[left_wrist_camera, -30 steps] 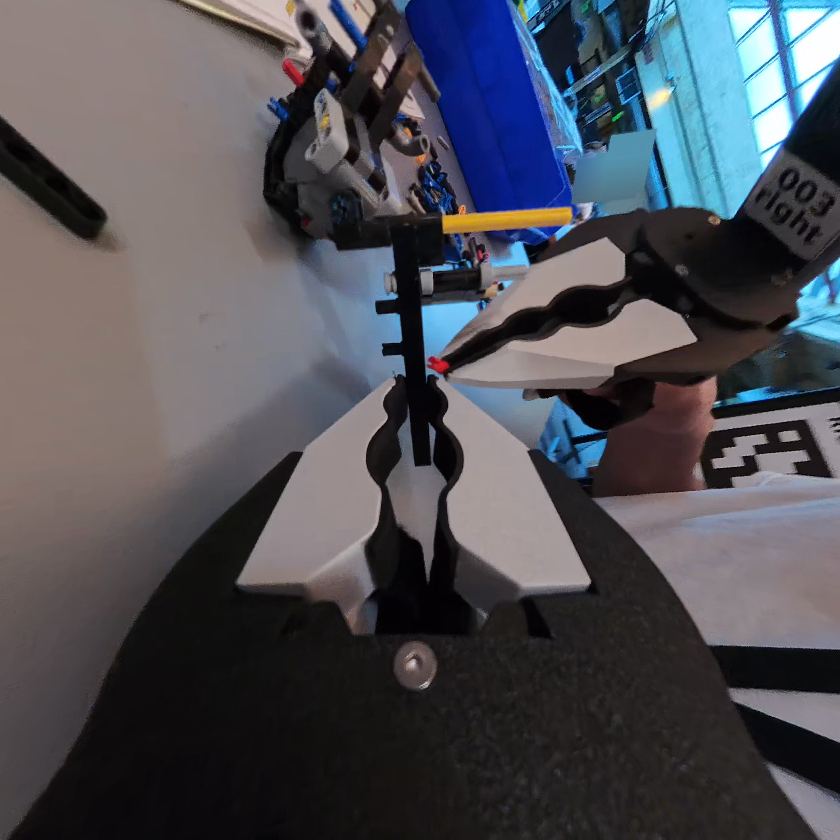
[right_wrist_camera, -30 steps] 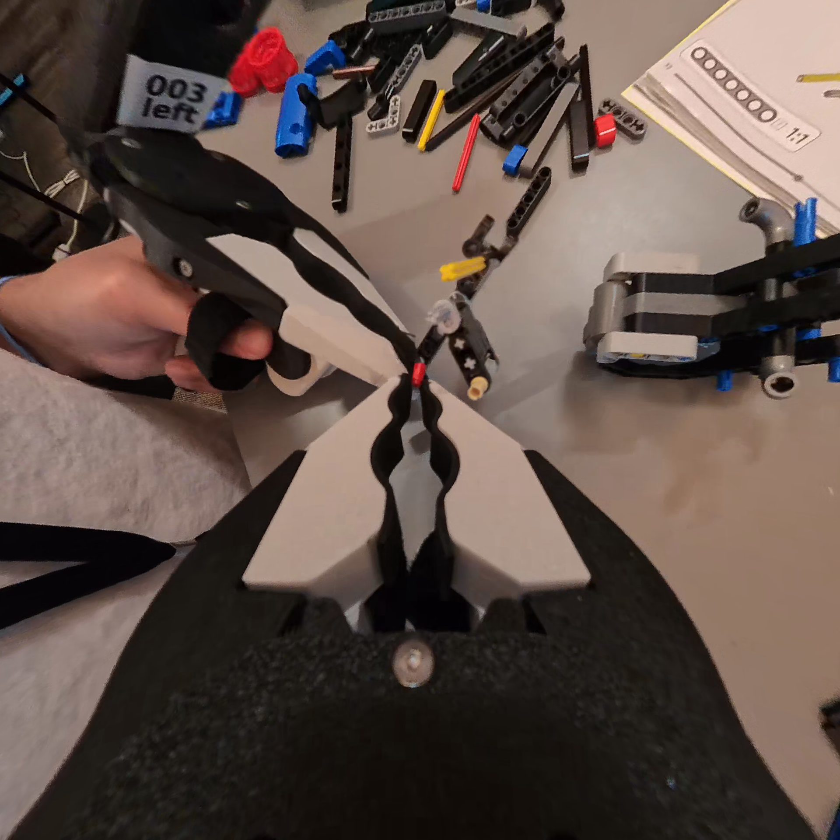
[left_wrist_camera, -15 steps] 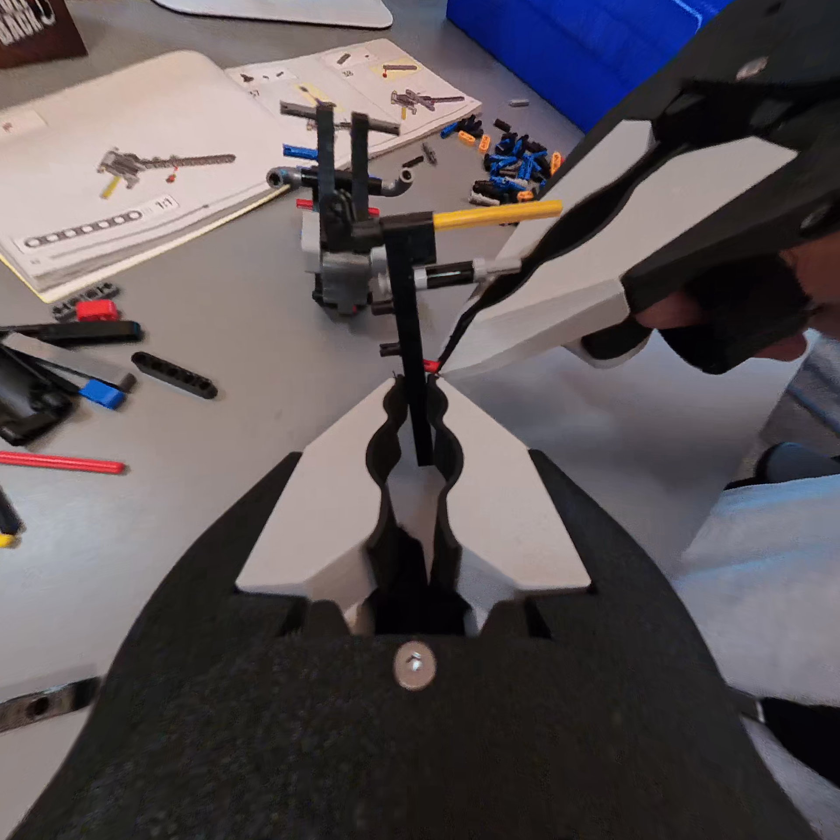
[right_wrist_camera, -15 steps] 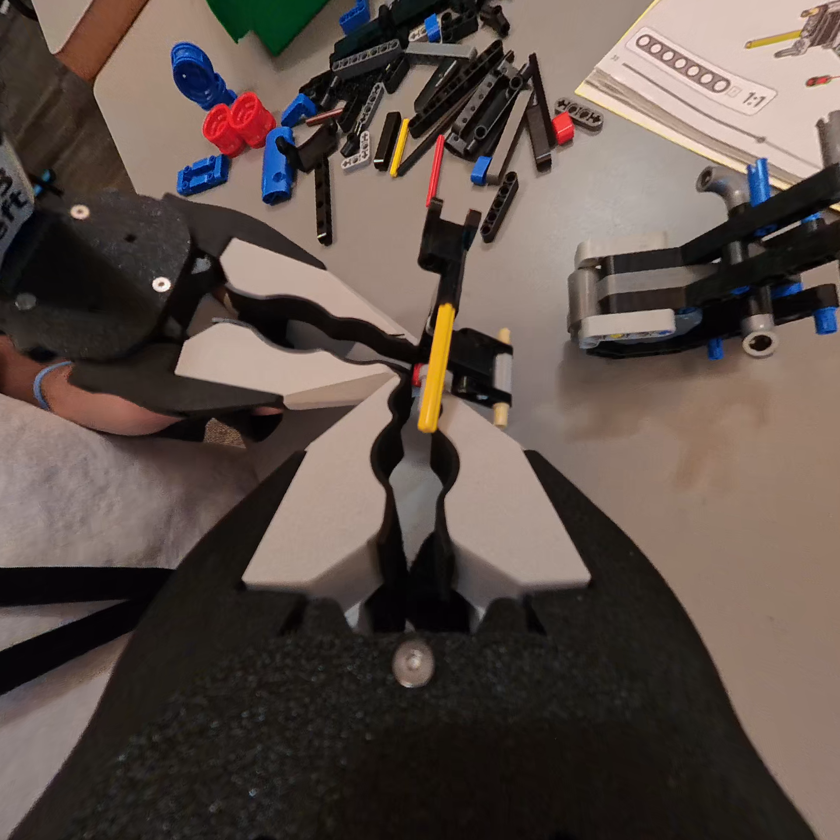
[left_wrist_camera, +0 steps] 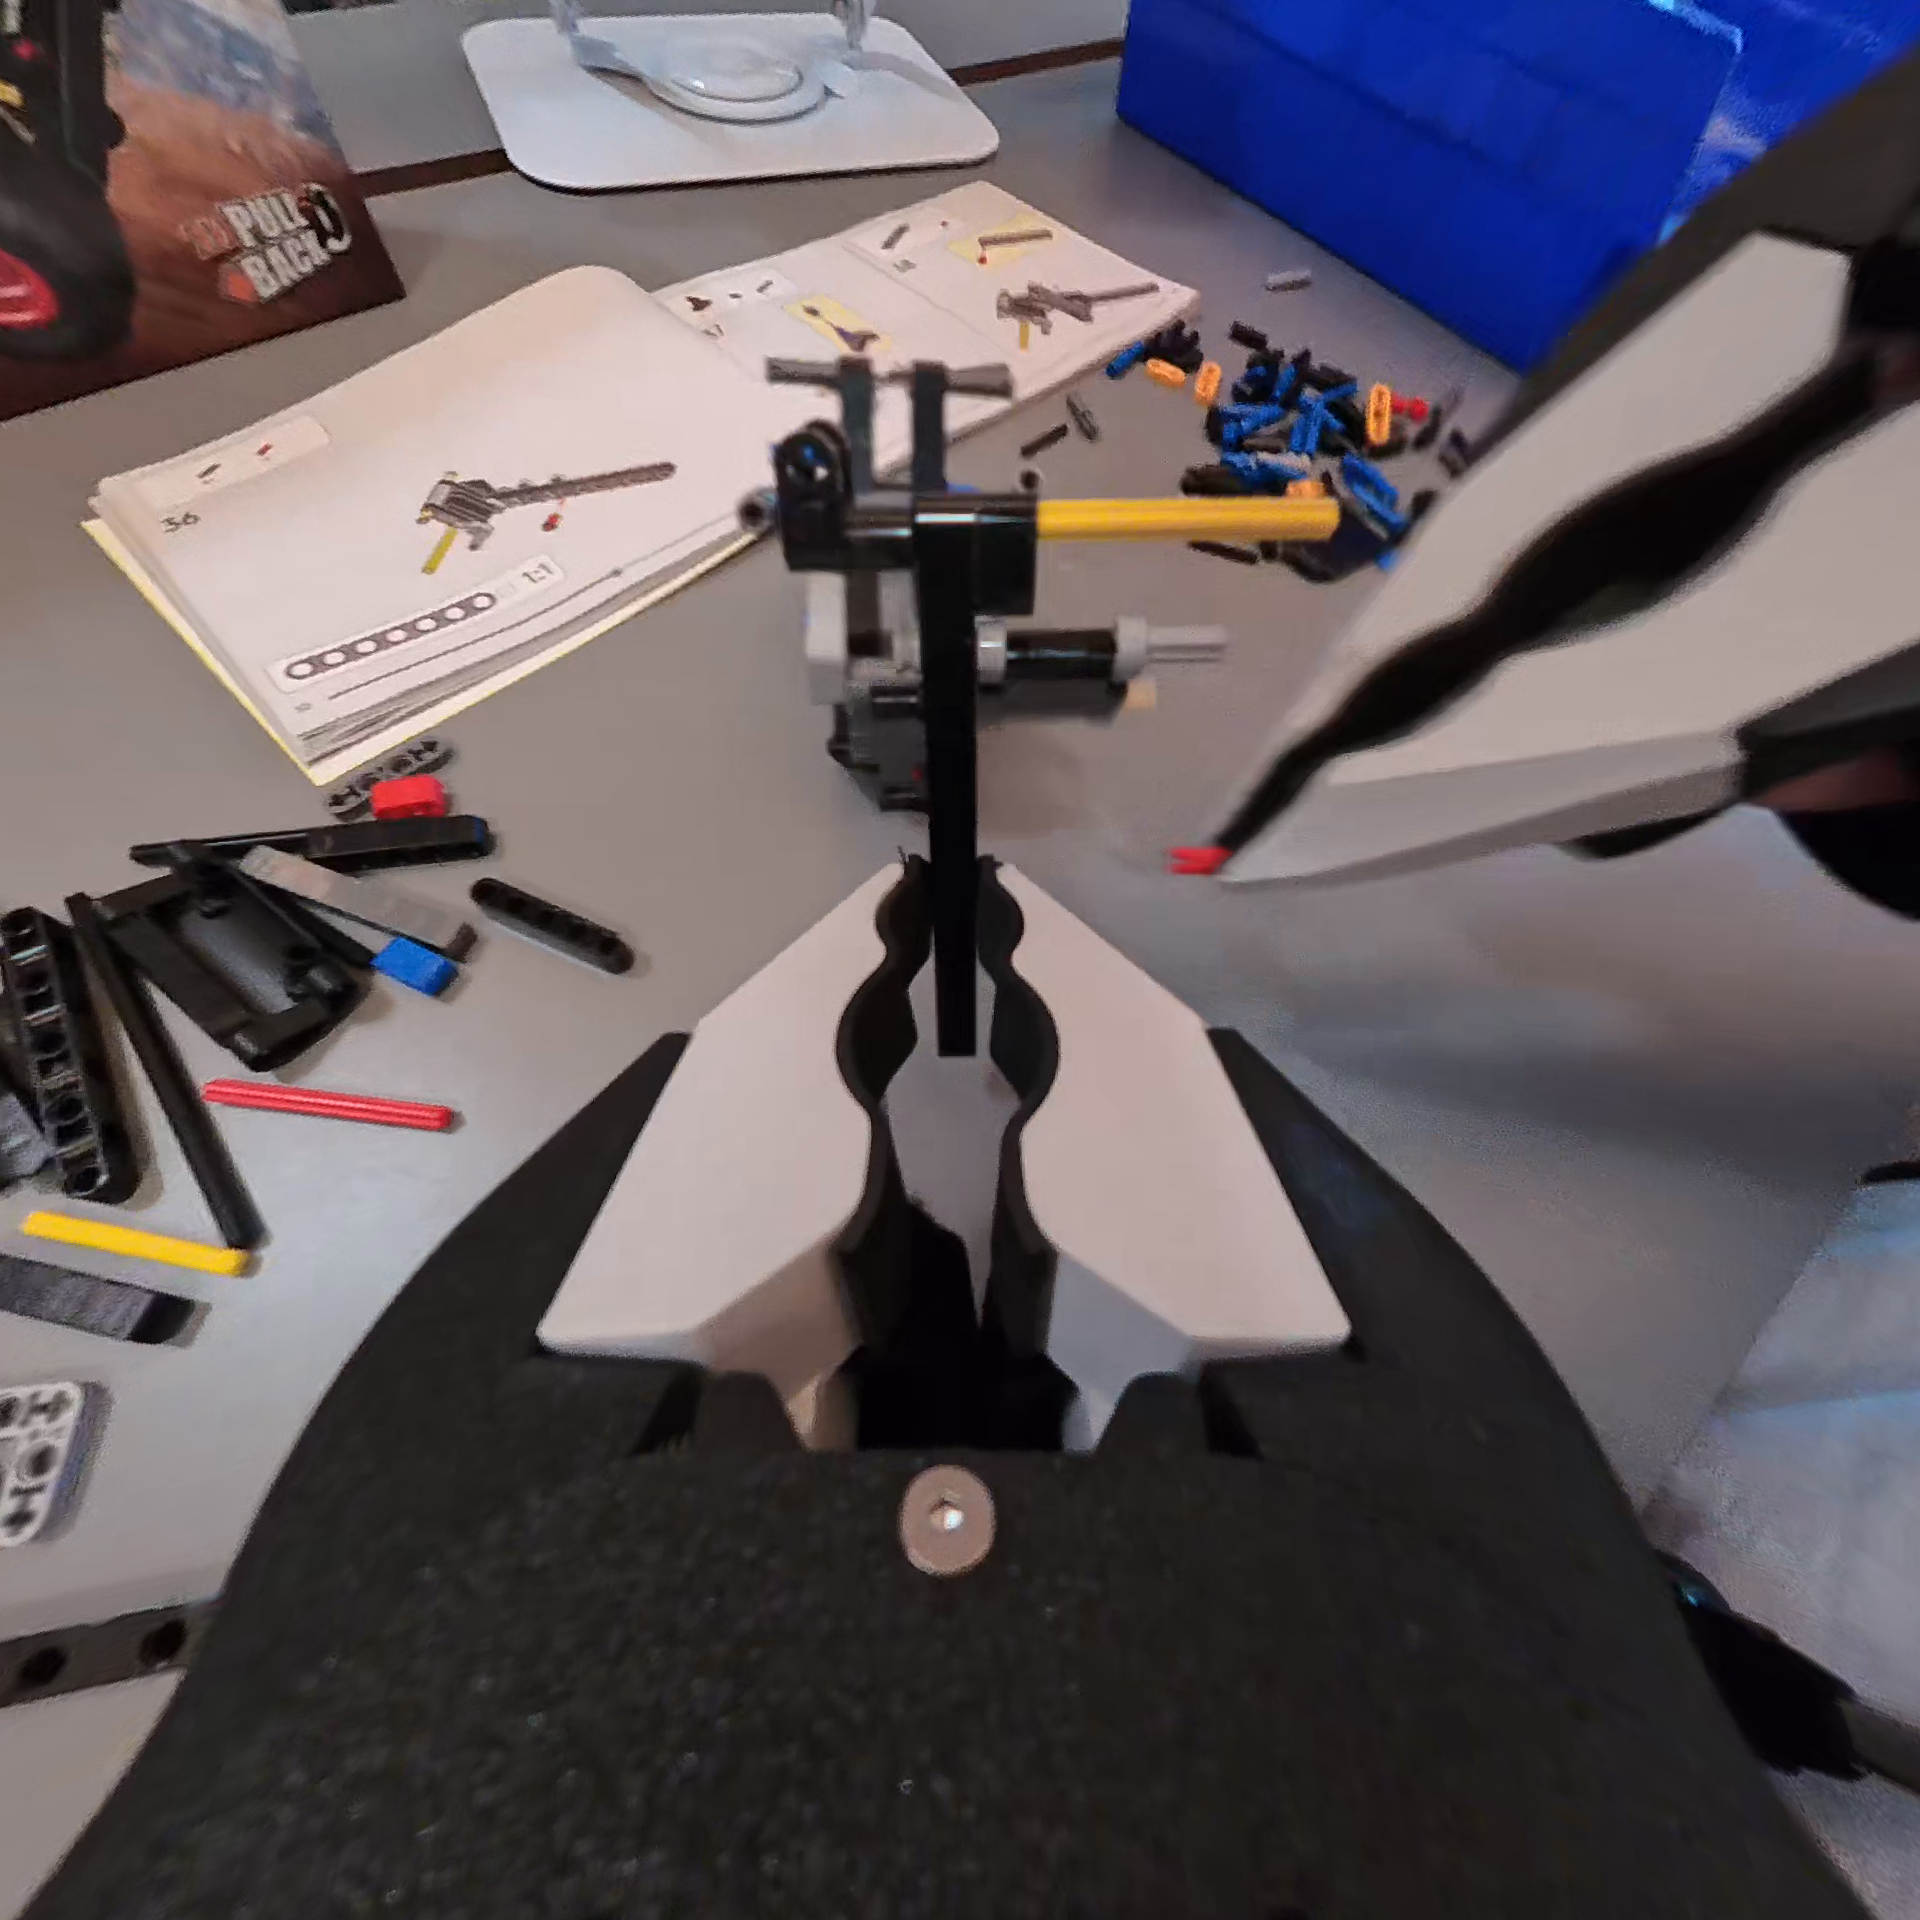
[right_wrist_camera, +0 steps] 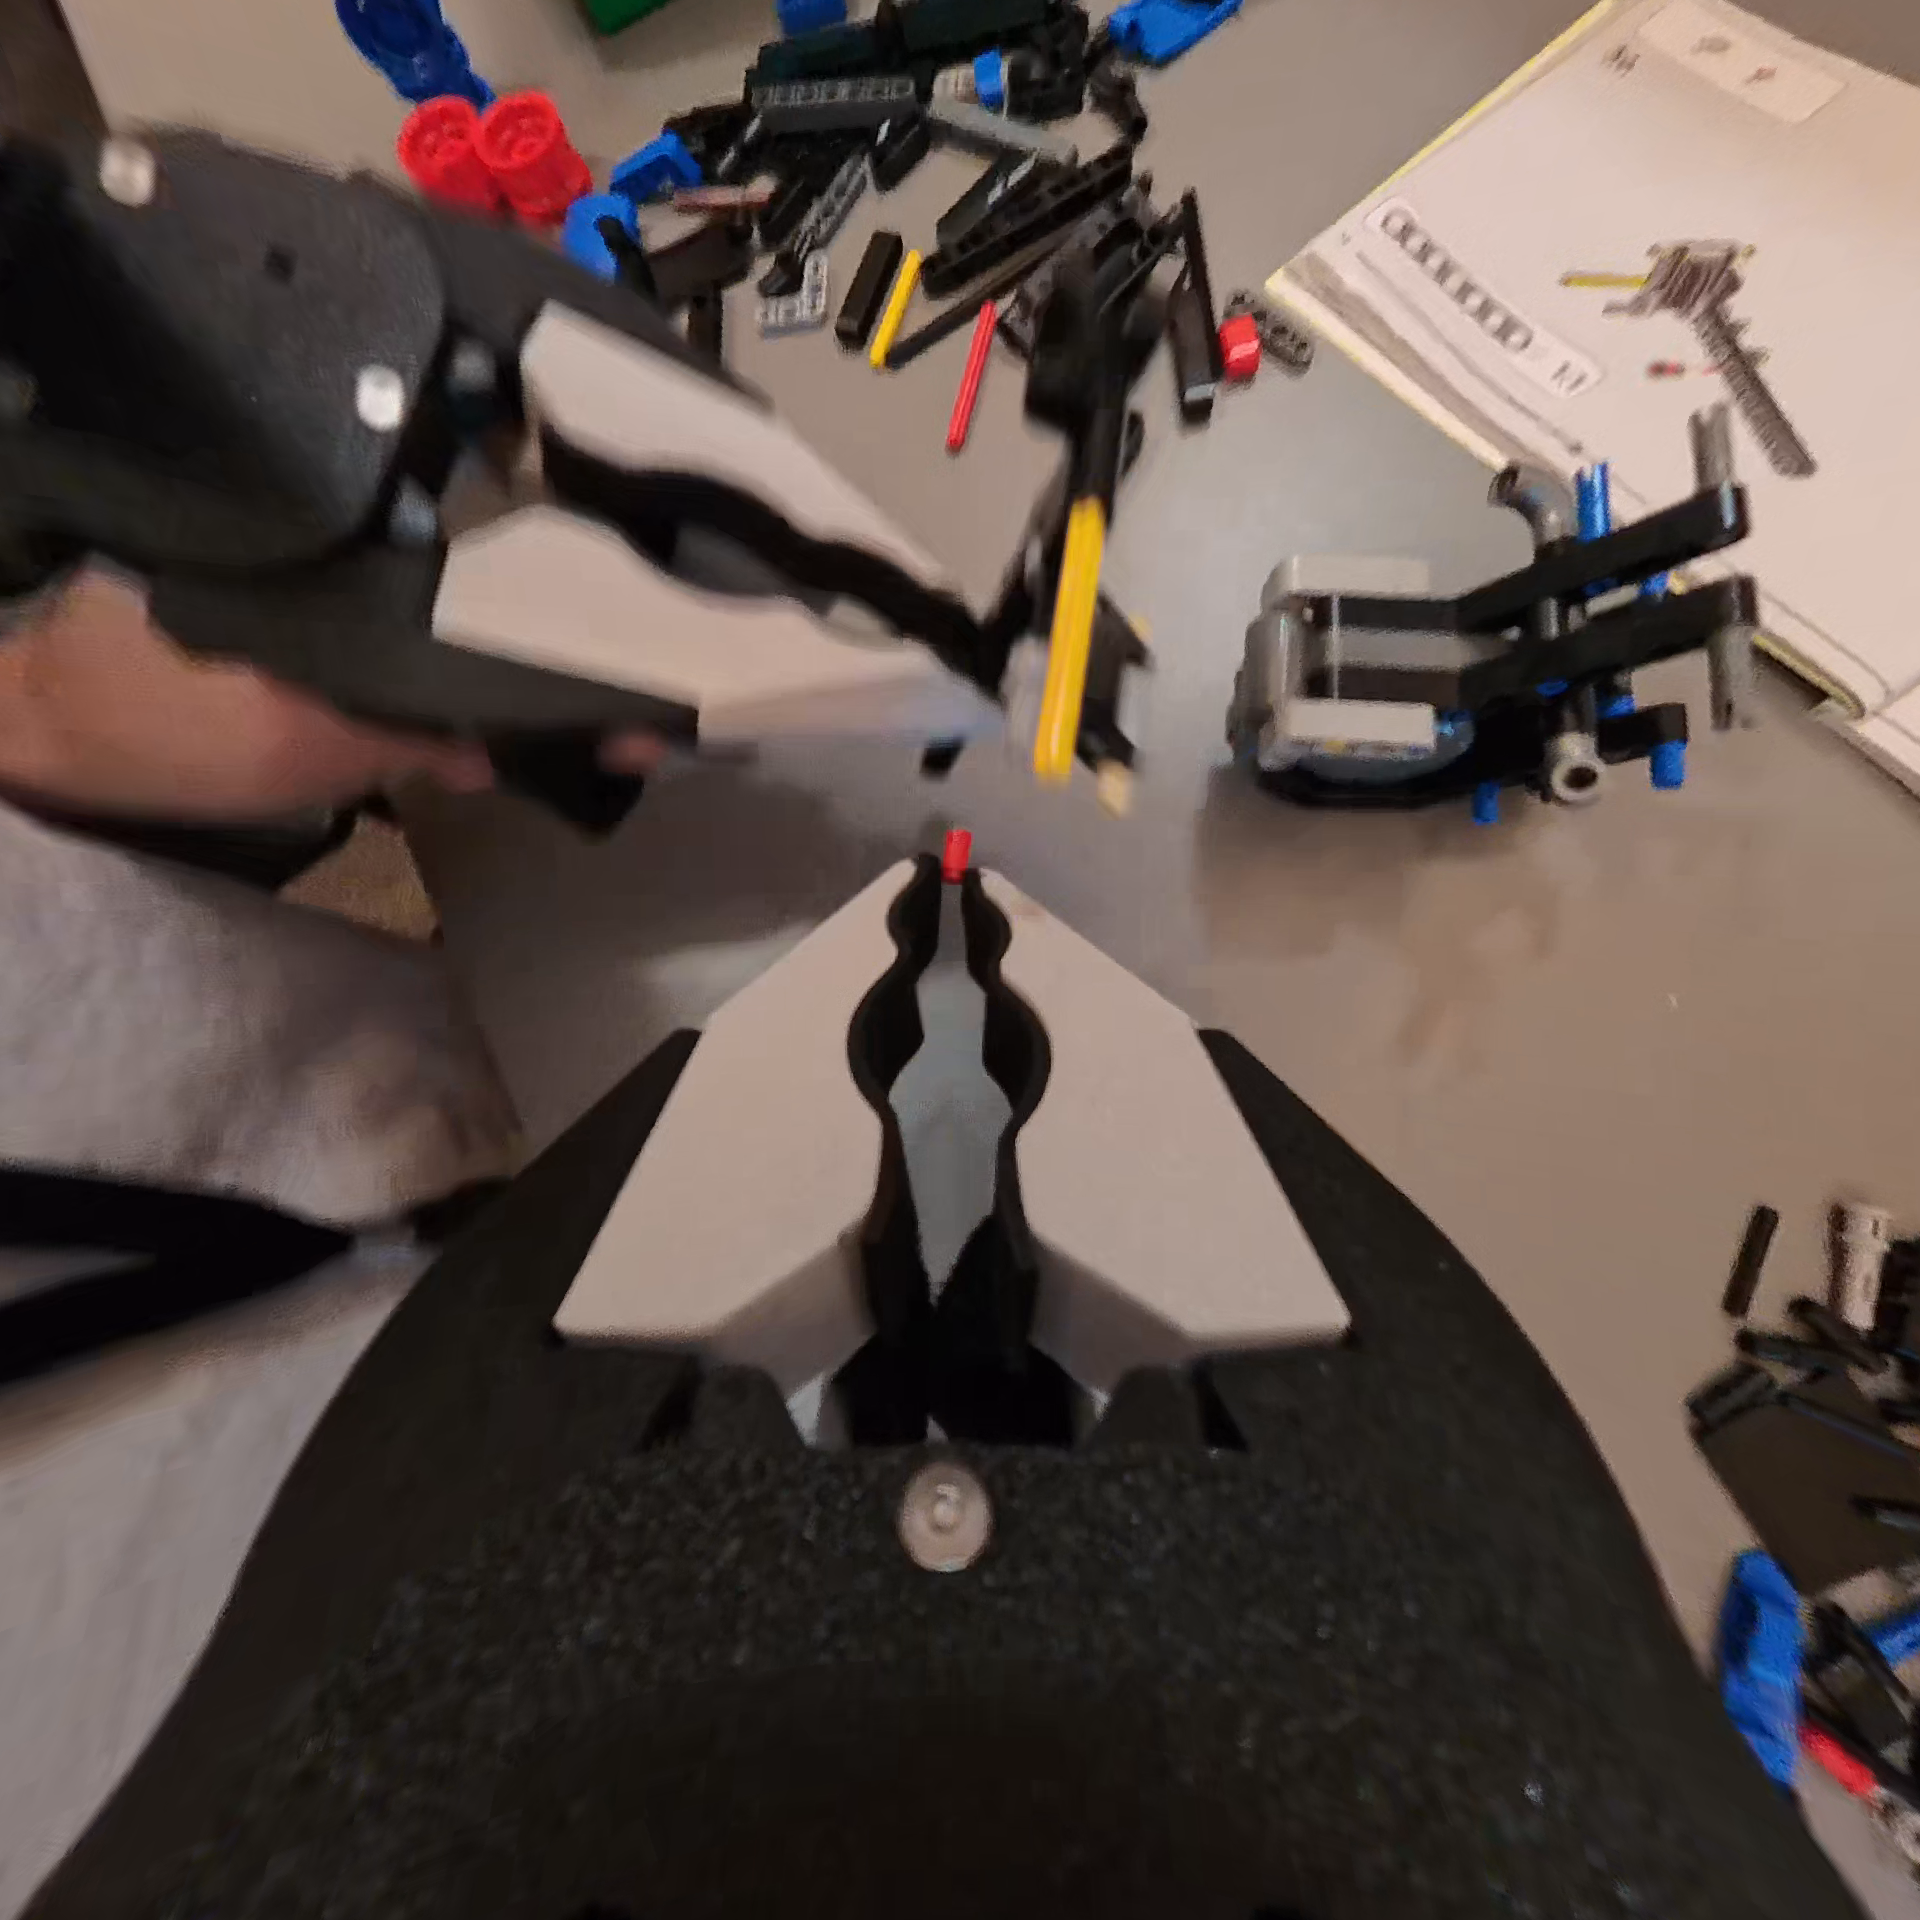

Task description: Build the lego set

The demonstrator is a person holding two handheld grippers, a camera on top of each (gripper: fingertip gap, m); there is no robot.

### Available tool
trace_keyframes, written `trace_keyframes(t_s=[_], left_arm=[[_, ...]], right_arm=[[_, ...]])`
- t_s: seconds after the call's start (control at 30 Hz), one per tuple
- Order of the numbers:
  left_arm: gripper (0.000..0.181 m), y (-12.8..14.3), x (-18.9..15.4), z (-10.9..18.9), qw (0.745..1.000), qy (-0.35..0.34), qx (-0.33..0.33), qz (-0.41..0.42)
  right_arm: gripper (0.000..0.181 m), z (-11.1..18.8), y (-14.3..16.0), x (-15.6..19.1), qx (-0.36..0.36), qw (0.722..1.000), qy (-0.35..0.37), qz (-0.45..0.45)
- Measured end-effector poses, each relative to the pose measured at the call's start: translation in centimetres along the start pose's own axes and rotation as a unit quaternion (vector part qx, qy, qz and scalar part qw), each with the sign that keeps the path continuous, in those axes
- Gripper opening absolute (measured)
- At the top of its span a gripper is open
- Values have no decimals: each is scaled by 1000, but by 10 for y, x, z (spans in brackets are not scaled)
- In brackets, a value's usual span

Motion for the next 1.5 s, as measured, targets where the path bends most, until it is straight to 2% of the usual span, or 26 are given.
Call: trace_keyframes(t_s=[0.07,0.17,0.23,0.33,0.37,0.47,0.6,0.67,0.73,0.87,1.1,1.27,1.5], left_arm=[[6,-6,10,2,998,26,-21,45],[6,-21,17,12,980,117,-85,135],[6,-29,19,20,954,185,-123,204],[6,-33,21,29,898,275,-166,301],[6,-29,23,28,899,271,-171,300],[6,-17,31,27,927,212,-173,258],[6,-13,40,48,946,148,-208,202],[6,-13,41,60,946,139,-234,179],[6,-15,40,71,936,152,-269,168],[6,-15,40,74,935,158,-274,163],[6,-14,44,74,928,171,-274,183],[6,-14,43,73,930,172,-271,180],[6,-13,42,73,931,171,-270,178]], right_arm=[[3,14,17,-11,53,998,0,31],[3,42,49,-42,200,975,29,90],[3,60,69,-57,312,939,29,140],[3,78,89,-74,477,857,30,191],[3,81,94,-76,521,829,19,201],[4,82,102,-88,621,749,22,230],[4,72,99,-94,674,681,45,282],[4,62,96,-88,680,662,40,312],[4,54,92,-84,686,647,46,329],[4,38,85,-81,689,635,50,346],[4,27,84,-74,688,635,44,349],[4,22,81,-73,679,645,43,347],[4,21,82,-74,682,641,44,350]])
Point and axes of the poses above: each gripper's, where its closed fingertips meet, z back along the fingers, y out of its underside, x = y × z across the jaws, the point moved 4 cm from there along z, back along the fingers, and after that the axes turned 1 degree about -y, right-handed, at the moved point
